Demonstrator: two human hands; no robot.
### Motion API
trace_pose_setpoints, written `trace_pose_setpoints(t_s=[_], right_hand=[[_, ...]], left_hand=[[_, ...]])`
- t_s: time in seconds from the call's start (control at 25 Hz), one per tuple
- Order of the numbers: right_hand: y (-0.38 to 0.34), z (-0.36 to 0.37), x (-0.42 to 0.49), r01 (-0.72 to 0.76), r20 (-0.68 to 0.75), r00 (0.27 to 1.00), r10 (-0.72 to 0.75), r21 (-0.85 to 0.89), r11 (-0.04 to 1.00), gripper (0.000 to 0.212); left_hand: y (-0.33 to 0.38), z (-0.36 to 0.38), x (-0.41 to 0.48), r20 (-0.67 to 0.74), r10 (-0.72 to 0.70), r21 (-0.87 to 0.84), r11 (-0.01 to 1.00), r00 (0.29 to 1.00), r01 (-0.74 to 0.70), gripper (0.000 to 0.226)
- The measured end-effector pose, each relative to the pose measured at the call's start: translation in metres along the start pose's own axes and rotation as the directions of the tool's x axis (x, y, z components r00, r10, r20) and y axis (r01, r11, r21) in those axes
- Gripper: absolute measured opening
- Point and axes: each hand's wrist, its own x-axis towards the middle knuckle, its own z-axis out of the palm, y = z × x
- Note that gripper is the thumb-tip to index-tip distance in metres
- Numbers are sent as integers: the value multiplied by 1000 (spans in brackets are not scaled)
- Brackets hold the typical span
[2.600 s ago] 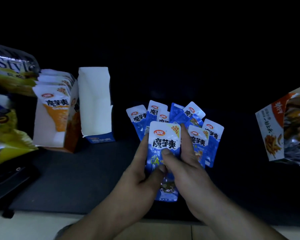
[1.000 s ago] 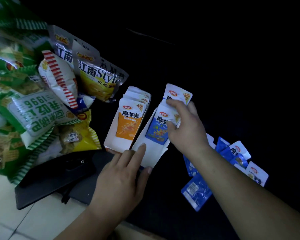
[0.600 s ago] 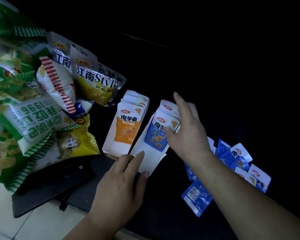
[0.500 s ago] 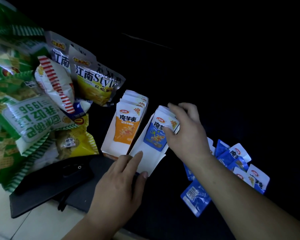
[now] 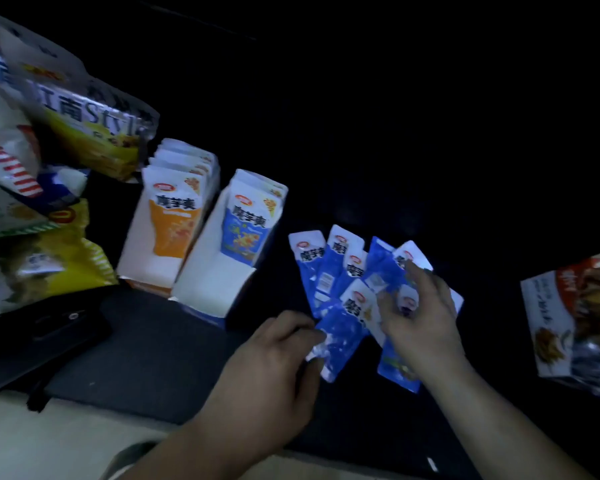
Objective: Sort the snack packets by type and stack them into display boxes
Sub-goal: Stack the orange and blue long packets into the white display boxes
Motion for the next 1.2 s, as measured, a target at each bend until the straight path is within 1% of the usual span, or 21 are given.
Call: trace_pose_setpoints(t_s=[0.04, 0.12, 0.2, 0.24, 0.28, 0.32, 0.36, 0.48, 0.52, 0.56, 0.6, 0.64, 0.68, 0.72, 0.76, 0.8, 0.84, 0.92, 1.0, 1.08, 1.2], right_hand=[[17, -6, 4, -73, -14, 997, 72, -94, 993, 70], [37, -10, 22, -165, 2, 986, 169, -214, 963, 77], [45, -10, 42, -181, 86, 975, 206, -237, 955, 74], [48, -6, 48, -168, 144, 968, 206, -241, 956, 72], [49, -1, 50, -126, 204, 961, 187, -277, 952, 70], [51, 4, 48, -65, 247, 957, 151, -324, 944, 69], [53, 7, 41, -3, 278, 955, 107, -351, 937, 69], [63, 15, 7, 155, 349, 936, -45, -295, 943, 62], [67, 16, -3, 198, 383, 918, -103, -218, 956, 57], [68, 15, -11, 208, 401, 903, -158, -83, 975, 53], [67, 10, -16, 166, 374, 908, -187, 87, 982, 53], [66, 2, -17, 106, 292, 940, -173, 233, 967, 56], [68, -8, -18, 57, 185, 976, -118, 307, 950, 59], [71, -18, -19, 24, 87, 995, -52, 302, 953, 58], [77, -25, -22, -22, 30, 999, 16, 232, 972, 57], [82, -32, -28, -71, 17, 997, 69, 147, 987, 57], [88, -35, -37, -98, 47, 994, 95, 68, 993, 61], [92, -30, -58, -79, 154, 984, 88, -63, 995, 81], [93, -22, -67, -29, 196, 978, 65, -179, 984, 92], [93, -18, -63, -45, 182, 980, 75, -161, 986, 76], [92, -20, -54, -184, 166, 970, 176, 33, 982, 39]], left_hand=[[-1, 14, 6, 62, 25, 96, 995, 998, -30, 38], [2, 37, 38, 180, 25, 341, 936, 983, -86, 68], [7, 52, 89, 321, -100, 495, 865, 942, -77, 103], [7, 54, 114, 430, -220, 524, 851, 876, -43, 113], [8, 56, 133, 525, -322, 540, 841, 788, -16, 118], [7, 59, 144, 580, -376, 542, 840, 723, 2, 117], [5, 64, 145, 600, -393, 539, 842, 697, 11, 114], [-1, 63, 99, 582, -317, 501, 865, 749, -24, 105], [-5, 61, 80, 572, -276, 473, 880, 772, -36, 102], [-11, 58, 62, 559, -238, 437, 899, 795, -38, 99], [-17, 54, 48, 536, -195, 383, 923, 822, -30, 95], [-22, 49, 38, 490, -141, 308, 951, 860, -20, 92], [-25, 42, 31, 403, -91, 217, 976, 910, 2, 87], [-28, 37, 25, 272, -62, 139, 990, 960, 24, 80], [-26, 33, 21, 131, -55, 128, 991, 990, 38, 72], [-22, 33, 18, 27, -74, 170, 983, 997, 68, 68], [-17, 35, 16, -16, -113, 223, 968, 993, 114, 70], [-8, 46, 13, 48, -203, 270, 945, 978, 183, 79], [-6, 56, 13, 103, -298, 212, 939, 949, 271, 77], [-7, 55, 16, 108, -336, 132, 938, 935, 322, 63], [-11, 45, 14, 76, -327, 113, 942, 942, 318, 41]])
